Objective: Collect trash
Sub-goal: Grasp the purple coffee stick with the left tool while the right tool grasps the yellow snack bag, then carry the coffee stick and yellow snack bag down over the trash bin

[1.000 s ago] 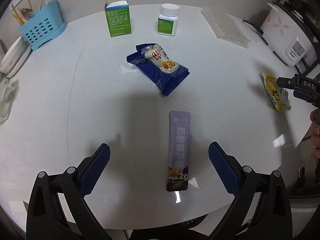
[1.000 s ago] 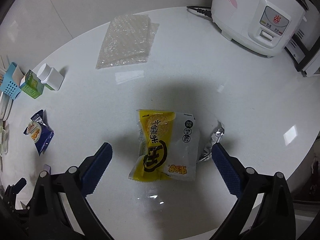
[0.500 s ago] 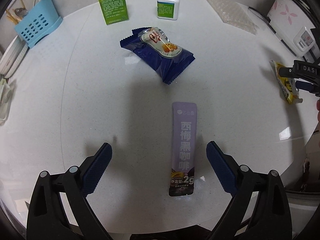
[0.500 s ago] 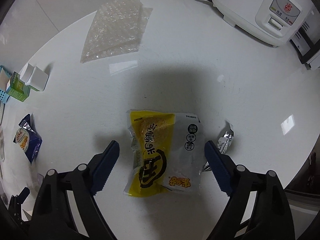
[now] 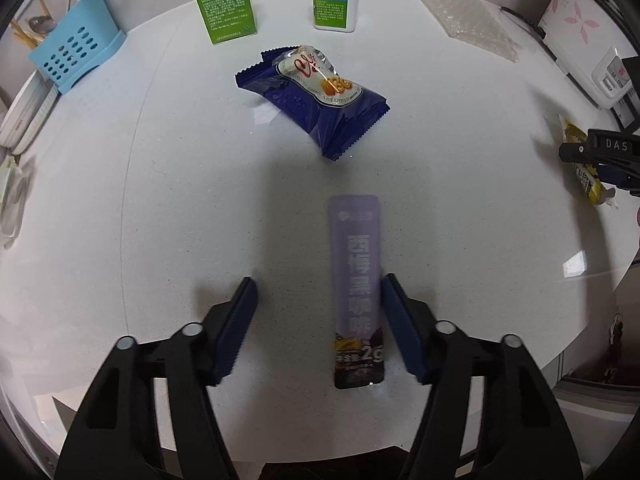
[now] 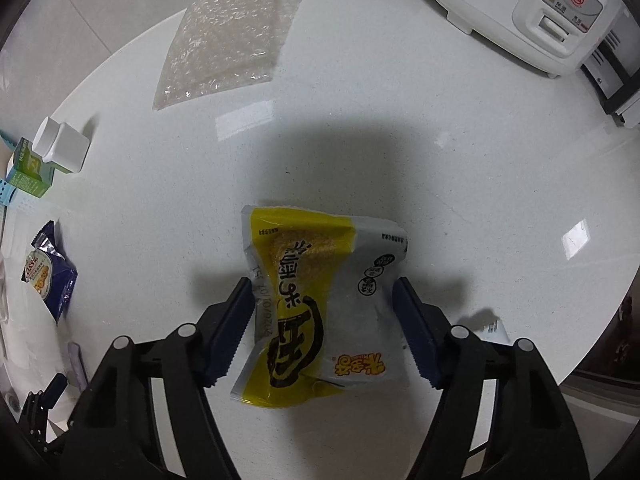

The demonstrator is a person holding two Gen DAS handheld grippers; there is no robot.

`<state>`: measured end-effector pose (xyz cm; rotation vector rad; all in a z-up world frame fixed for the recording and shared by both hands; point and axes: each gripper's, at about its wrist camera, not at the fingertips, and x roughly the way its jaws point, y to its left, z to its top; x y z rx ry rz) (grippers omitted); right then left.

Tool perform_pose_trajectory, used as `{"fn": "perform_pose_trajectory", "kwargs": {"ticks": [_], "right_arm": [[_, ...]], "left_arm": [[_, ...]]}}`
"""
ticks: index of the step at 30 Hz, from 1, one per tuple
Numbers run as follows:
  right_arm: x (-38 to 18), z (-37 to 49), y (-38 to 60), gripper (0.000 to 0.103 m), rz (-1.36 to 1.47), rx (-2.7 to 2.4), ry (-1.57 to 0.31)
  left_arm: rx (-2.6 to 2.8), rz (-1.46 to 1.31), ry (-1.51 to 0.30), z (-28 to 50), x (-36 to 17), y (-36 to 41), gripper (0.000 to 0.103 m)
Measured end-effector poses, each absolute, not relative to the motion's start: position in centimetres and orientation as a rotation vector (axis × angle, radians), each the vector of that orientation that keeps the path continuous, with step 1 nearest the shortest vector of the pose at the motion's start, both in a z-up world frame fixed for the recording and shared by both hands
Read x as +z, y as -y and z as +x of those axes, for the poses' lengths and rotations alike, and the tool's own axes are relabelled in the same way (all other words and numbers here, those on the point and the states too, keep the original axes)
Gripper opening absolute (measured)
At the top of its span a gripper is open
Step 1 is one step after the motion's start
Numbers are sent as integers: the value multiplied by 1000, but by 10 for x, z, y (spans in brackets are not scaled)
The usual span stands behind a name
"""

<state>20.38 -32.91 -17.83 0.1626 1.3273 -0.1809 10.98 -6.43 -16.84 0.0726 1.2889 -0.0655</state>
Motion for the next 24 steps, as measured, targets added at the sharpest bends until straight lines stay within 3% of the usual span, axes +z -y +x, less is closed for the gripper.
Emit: {"fn": "perform_pose_trajectory", "kwargs": {"ticks": [5,8,10,15,24], "right_arm": [[-177,199,330,52,147,-187,-1325],[-177,196,334,44,150,-188,-1320],[-175,195,337,37,165,-186,-1313],[-172,192,340,30,192,-180,-1304],[-162,189,341,29,224,-175,-1278]], "left_arm": [[-51,72,-1279,109,-165,65,29],[-48,70,-1274,109,-165,63,22],[-52,67,-1272,108,-165,63,22],[-61,63,-1270,107,-163,59,18],[-96,39,-1227,105,-152,52,18]]}}
